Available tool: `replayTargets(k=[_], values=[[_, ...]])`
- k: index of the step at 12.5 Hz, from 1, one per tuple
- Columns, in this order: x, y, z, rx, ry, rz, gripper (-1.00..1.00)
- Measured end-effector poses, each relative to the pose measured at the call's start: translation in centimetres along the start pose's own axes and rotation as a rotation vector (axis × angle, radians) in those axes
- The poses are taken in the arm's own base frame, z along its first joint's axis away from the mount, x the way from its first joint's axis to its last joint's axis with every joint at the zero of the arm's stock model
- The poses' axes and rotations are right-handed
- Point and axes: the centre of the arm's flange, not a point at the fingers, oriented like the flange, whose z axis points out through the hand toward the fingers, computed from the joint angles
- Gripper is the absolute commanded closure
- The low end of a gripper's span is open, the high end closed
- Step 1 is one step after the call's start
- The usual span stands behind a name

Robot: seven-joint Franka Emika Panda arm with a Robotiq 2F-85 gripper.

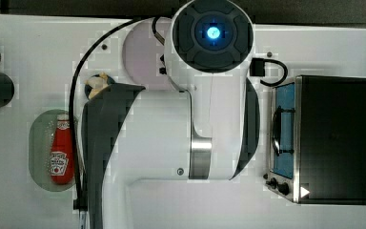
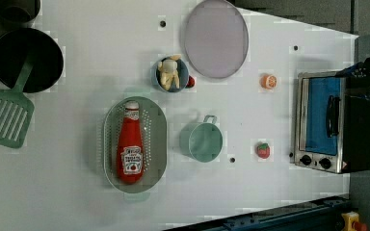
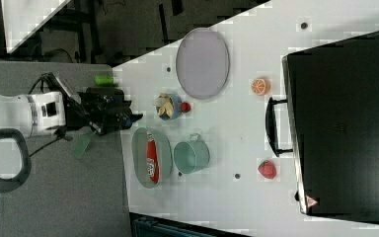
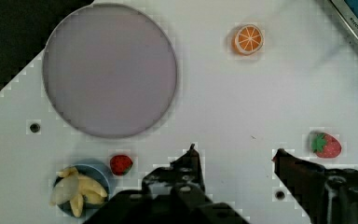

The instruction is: Pick ketchup from strainer and place it on the table

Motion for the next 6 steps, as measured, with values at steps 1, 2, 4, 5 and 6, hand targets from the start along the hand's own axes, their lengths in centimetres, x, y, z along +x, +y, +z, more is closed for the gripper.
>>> replayTargets(k=[1, 2, 4, 5, 6], values=[[-1.7, 1.9, 0.4, -0.058, -0.07, 0.02, -0.58], [-3.4, 3.7, -0.2, -0.093, -0.101, 0.042, -0.79], [-5.1, 5.5, -3.5, -0.075, -0.063, 0.064, -1.0], [-5.6, 5.5, -5.4, -0.048, -0.027, 0.06, -1.0], [-6.2, 5.0, -7.2, -0.024, 0.004, 0.048, -1.0]])
